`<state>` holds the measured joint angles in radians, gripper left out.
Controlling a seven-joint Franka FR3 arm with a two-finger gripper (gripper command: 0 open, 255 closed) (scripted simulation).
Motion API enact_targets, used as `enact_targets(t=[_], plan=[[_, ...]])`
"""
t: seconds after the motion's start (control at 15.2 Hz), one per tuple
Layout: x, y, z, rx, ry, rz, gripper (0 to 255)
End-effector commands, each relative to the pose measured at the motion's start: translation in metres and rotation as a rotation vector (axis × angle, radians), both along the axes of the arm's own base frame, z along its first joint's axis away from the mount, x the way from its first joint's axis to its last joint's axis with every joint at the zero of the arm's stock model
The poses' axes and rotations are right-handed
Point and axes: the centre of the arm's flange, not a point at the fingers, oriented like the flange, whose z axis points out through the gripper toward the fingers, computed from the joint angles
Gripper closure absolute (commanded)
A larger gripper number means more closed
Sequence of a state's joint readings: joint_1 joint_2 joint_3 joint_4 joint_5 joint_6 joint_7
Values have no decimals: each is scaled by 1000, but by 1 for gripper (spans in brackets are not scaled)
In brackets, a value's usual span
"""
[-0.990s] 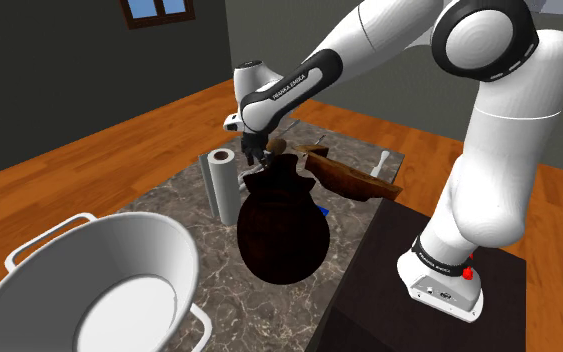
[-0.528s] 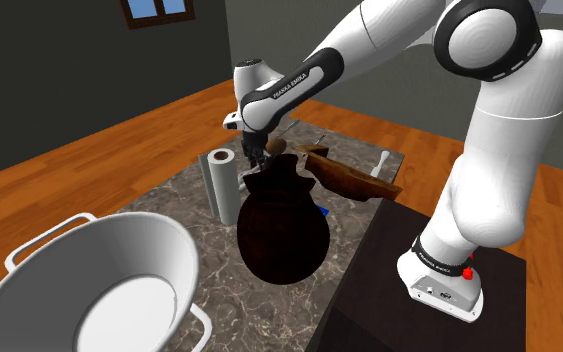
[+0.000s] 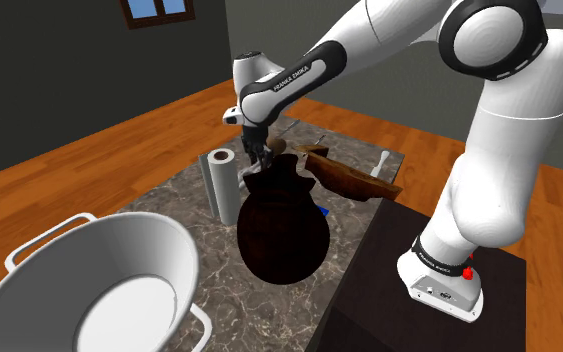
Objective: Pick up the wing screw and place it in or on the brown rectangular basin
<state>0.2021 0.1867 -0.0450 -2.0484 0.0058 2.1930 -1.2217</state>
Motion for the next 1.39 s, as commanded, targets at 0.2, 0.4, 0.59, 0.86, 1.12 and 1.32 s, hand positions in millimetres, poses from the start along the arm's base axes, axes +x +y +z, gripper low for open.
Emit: enact_targets(t=[0.2,0.4,0.59,0.86,1.12,1.32], plan=[[-1,1,27,0,0,0,255],[-1,1,43,0,0,0,255],[-1,1,58,0,0,0,255],[-1,1,79,0,0,0,255],[-1,1,101,0,0,0,255],[-1,1,116,0,0,0,255]])
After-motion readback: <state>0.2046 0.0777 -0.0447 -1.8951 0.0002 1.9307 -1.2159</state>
